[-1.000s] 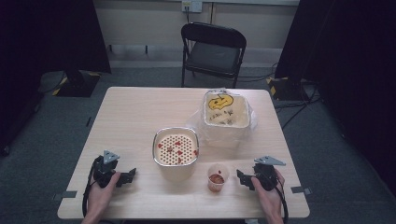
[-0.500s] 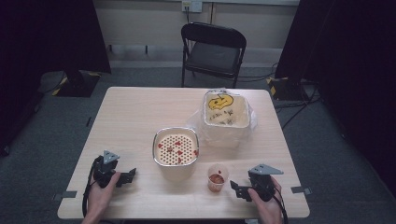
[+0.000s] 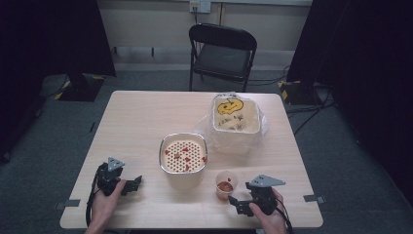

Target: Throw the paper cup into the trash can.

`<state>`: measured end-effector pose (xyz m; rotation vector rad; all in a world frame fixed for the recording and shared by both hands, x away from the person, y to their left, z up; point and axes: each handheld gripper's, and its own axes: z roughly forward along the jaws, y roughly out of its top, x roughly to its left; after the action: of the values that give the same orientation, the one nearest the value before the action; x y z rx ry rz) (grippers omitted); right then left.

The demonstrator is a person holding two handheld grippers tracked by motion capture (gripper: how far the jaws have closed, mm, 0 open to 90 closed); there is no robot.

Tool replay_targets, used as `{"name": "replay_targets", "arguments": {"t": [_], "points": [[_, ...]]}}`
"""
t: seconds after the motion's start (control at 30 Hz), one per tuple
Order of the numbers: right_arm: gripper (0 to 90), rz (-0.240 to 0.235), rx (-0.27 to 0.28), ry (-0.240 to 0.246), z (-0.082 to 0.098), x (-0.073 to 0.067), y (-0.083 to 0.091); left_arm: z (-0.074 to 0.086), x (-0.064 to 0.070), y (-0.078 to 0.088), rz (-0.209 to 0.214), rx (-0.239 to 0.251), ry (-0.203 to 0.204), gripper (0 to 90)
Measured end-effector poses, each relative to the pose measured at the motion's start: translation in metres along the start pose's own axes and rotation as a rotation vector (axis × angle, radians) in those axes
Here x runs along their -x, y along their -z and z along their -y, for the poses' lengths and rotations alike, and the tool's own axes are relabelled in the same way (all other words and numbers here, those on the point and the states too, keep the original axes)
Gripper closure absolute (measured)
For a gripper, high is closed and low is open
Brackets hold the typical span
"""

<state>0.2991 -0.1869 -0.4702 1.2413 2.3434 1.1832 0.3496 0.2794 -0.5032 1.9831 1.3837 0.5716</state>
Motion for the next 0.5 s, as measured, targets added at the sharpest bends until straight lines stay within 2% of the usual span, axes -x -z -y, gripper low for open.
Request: {"name": "replay_targets", "arguments": {"t": [0.07, 0.3, 0.37, 0.5], "points": [[14.2, -0.009, 0.008, 0.021, -0.005, -0.005, -0.005, 0.0, 0.0, 0.0, 0.0, 0.0, 0.0, 0.0], [16.5, -0.045, 0.023, 0.027, -0.012, -0.011, -0.013, 0.0, 0.0, 0.0, 0.0, 0.0, 0.001, 0.0], [17.4, -0.051, 0.028, 0.048, -0.015, -0.015, -0.019, 0.0, 0.0, 0.0, -0.001, 0.0, 0.0, 0.0], [18.5, -0.066, 0.032, 0.044, -0.018, -0.014, -0.027, 0.0, 0.0, 0.0, 0.0, 0.0, 0.0, 0.0]]}}
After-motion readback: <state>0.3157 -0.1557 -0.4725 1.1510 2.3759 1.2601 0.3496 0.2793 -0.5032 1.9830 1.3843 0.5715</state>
